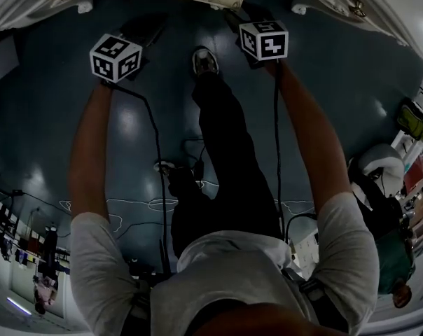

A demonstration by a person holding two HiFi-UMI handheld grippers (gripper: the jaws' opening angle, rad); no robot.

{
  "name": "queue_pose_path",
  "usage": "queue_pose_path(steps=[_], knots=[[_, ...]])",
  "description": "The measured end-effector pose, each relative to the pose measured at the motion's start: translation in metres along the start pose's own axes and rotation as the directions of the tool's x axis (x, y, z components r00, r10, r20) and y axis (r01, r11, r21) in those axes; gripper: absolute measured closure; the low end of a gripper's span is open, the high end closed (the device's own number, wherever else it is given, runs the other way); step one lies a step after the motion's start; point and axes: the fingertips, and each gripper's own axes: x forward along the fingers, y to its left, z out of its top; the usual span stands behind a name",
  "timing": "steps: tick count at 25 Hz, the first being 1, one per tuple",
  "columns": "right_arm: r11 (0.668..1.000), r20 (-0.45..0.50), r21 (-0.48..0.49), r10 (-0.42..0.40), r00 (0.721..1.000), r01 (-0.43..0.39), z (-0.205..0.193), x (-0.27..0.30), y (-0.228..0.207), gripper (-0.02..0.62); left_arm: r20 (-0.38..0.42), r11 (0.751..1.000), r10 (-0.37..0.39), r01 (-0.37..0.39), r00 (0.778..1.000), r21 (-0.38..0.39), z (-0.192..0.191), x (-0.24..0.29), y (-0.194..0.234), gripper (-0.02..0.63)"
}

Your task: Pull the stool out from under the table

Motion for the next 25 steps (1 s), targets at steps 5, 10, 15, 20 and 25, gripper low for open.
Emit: queue_pose_path(steps=[5, 10, 15, 20, 25], knots=[[0.976, 0.109, 0.203, 0.054, 0.993, -0.076, 0.009, 0.000, 0.000, 0.322, 0.037, 0.922, 0.379, -0.373, 0.925, -0.104, 0.002, -0.088, 0.141, 0.550], [0.920, 0.124, 0.358, 0.120, 0.985, -0.157, 0.006, 0.005, -0.001, 0.298, 0.211, 0.929, 0.261, -0.185, 0.942, -0.321, 0.051, -0.084, 0.170, 0.295], [0.910, 0.117, 0.369, 0.156, 0.981, -0.189, 0.007, 0.005, 0.000, 0.298, 0.202, 0.912, 0.228, -0.137, 0.952, -0.387, 0.065, -0.057, 0.175, 0.295], [0.919, 0.125, 0.335, 0.173, 0.977, -0.205, 0.012, 0.001, 0.003, 0.298, 0.204, 0.883, 0.213, -0.099, 0.956, -0.459, 0.060, -0.055, 0.176, 0.293], [0.870, 0.203, 0.431, 0.165, 0.965, -0.239, 0.028, -0.003, 0.004, 0.255, 0.208, 0.842, 0.219, -0.077, 0.953, -0.533, 0.056, -0.054, 0.175, 0.290]])
